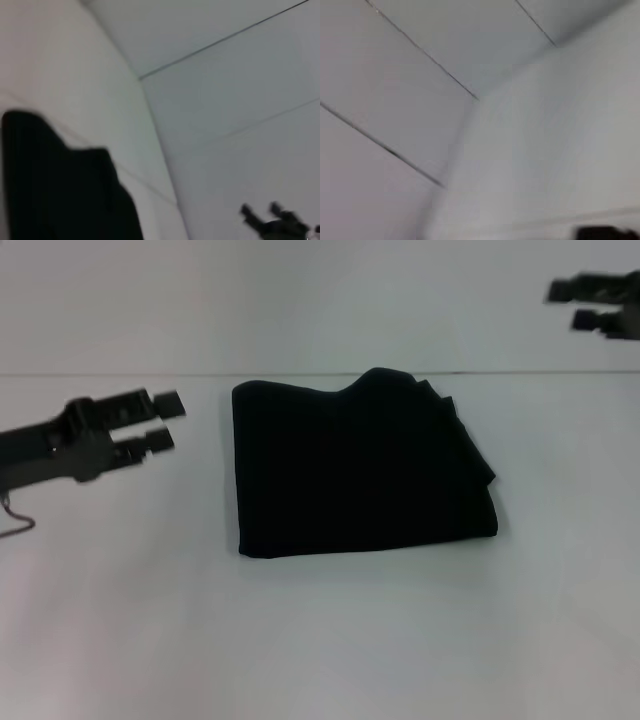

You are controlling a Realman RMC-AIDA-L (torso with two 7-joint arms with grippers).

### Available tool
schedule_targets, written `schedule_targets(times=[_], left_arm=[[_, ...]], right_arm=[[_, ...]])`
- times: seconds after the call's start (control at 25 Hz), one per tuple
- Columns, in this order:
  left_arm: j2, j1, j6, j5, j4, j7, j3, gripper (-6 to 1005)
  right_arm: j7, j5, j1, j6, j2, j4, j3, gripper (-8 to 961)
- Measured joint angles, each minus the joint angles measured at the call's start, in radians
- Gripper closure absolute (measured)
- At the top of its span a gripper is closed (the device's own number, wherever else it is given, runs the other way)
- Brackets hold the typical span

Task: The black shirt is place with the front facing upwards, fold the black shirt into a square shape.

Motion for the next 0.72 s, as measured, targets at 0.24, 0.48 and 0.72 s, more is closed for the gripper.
schedule_targets(times=[0.24,0.48,0.72], left_arm=[[-0.003,-0.013,0.031,0.083,-0.019,-0.066,0.012,295],[0.001,-0.022,-0.008,0.093,-0.052,-0.067,0.010,295],[0.004,-0.029,-0.019,0.088,-0.049,-0.077,0.009,295]], right_arm=[[-0.084,0.211,-0.132,-0.169,-0.061,0.075,0.077,146],[-0.030,0.046,-0.124,-0.101,-0.085,0.112,0.030,145],[0.057,-0.235,0.072,0.063,-0.048,0.123,-0.105,37]])
